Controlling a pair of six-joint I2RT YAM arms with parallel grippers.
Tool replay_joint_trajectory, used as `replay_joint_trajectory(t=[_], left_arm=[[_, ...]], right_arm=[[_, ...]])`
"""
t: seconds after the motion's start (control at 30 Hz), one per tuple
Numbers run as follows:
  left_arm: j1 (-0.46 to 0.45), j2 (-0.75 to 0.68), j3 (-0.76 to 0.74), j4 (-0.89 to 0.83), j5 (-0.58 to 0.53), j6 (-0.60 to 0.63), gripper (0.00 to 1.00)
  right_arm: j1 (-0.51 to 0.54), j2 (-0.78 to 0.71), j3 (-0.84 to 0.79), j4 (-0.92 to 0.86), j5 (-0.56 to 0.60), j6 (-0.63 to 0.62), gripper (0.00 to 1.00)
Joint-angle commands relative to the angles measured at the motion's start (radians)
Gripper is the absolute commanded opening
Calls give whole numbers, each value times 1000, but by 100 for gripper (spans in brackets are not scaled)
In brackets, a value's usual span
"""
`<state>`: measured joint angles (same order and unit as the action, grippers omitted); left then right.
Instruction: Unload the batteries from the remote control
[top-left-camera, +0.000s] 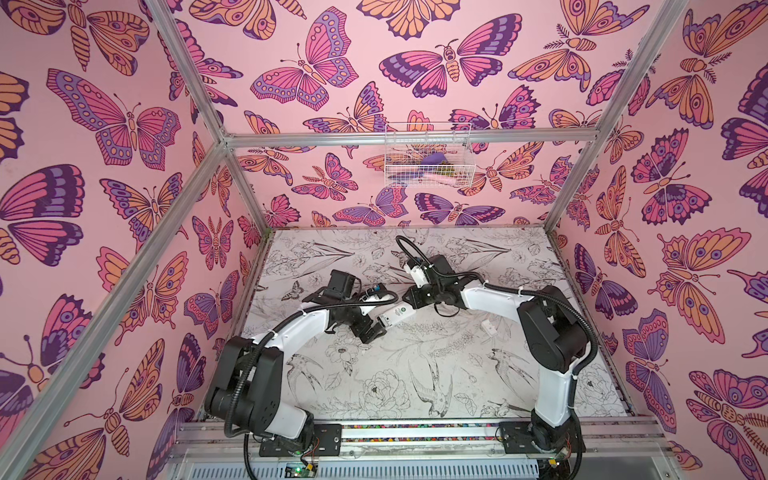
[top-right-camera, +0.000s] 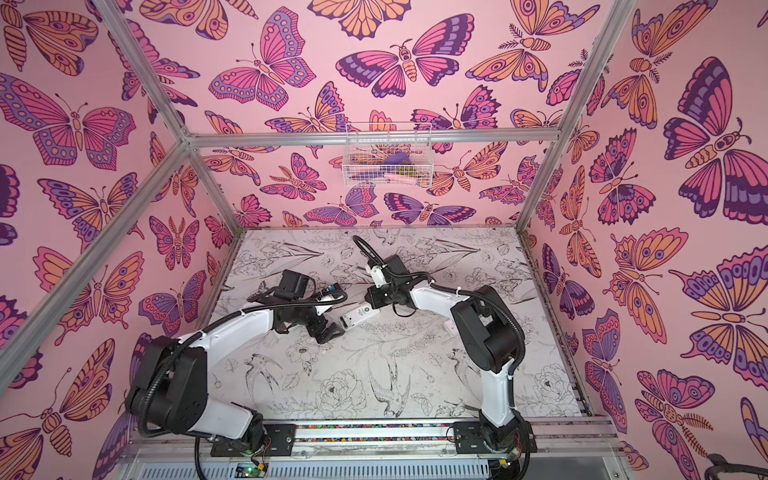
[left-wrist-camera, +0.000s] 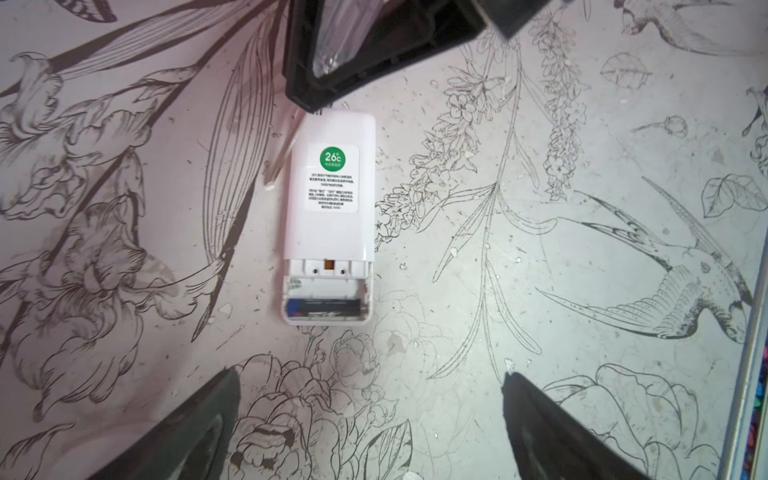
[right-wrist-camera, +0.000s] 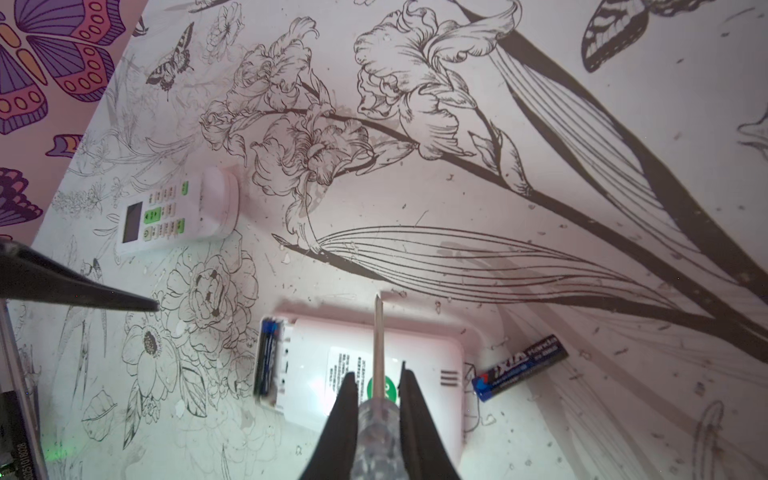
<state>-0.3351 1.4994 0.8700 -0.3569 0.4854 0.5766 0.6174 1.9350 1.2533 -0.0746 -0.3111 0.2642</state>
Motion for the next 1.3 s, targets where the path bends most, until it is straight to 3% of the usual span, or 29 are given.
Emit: replay_joint_trajectory(t=[0.0, 0.2, 0.33, 0.67, 1.27], left_arm=[[-1, 7, -38, 61, 12, 158, 100], [19, 75, -33, 64, 93, 458, 100], [55, 158, 57, 26, 166, 525, 99], [97, 344, 311, -206, 175, 763, 99], [96, 506, 436, -266, 144, 850, 96]], right_arm=[[-13, -64, -34, -44, -2, -7, 0], [-34, -142, -87, -2, -32, 42, 0], [-43, -196, -134, 55, -63, 122, 0], [-43, -248, -193, 31, -127, 372, 0], [-56, -306, -298, 117, -158, 520, 0]])
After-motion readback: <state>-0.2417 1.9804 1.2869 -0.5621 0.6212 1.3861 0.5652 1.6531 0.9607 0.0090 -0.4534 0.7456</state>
